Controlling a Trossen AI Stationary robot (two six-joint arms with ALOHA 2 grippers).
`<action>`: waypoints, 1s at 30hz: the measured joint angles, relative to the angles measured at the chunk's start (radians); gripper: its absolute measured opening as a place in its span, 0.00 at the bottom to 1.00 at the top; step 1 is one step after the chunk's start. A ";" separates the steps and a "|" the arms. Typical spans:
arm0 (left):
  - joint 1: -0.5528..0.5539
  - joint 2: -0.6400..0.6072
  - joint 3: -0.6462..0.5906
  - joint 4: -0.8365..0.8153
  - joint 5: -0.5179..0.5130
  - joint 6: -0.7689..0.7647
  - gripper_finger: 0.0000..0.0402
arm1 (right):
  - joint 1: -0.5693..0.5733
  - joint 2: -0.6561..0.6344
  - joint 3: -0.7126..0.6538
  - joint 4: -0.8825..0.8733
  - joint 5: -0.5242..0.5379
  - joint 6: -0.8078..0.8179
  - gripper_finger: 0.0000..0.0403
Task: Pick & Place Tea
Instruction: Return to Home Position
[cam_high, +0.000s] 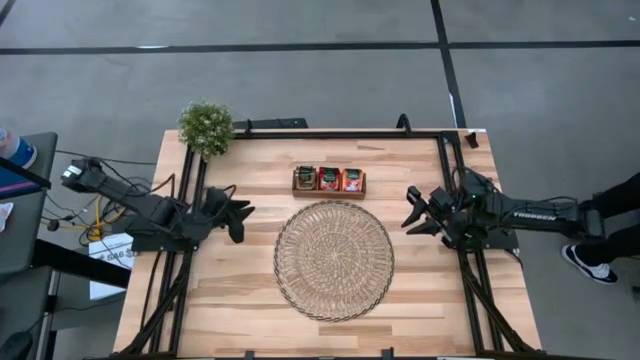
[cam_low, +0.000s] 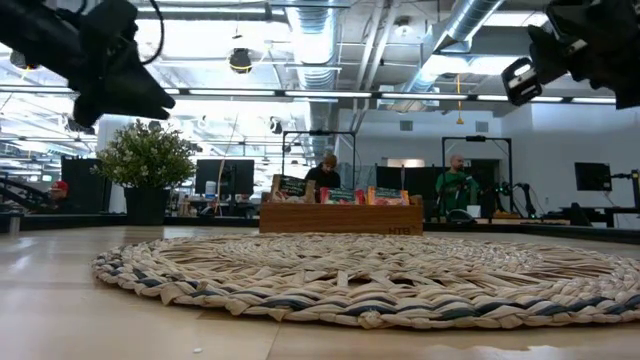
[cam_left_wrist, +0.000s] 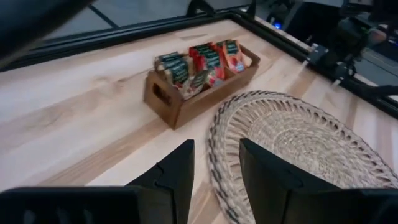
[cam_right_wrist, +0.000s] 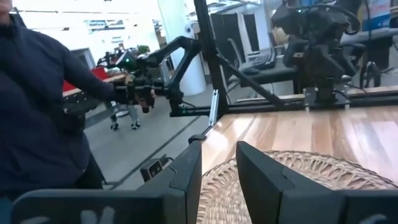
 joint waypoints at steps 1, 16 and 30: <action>0.022 0.008 -0.008 0.041 0.027 0.029 0.30 | -0.005 -0.017 -0.011 0.001 -0.001 0.001 0.23; 0.284 -0.008 -0.063 0.105 0.118 0.138 0.30 | -0.124 -0.172 -0.042 -0.063 -0.161 0.054 0.23; 0.201 -0.341 -0.186 0.052 0.036 0.131 0.30 | -0.134 -0.384 -0.042 -0.174 -0.159 0.010 0.23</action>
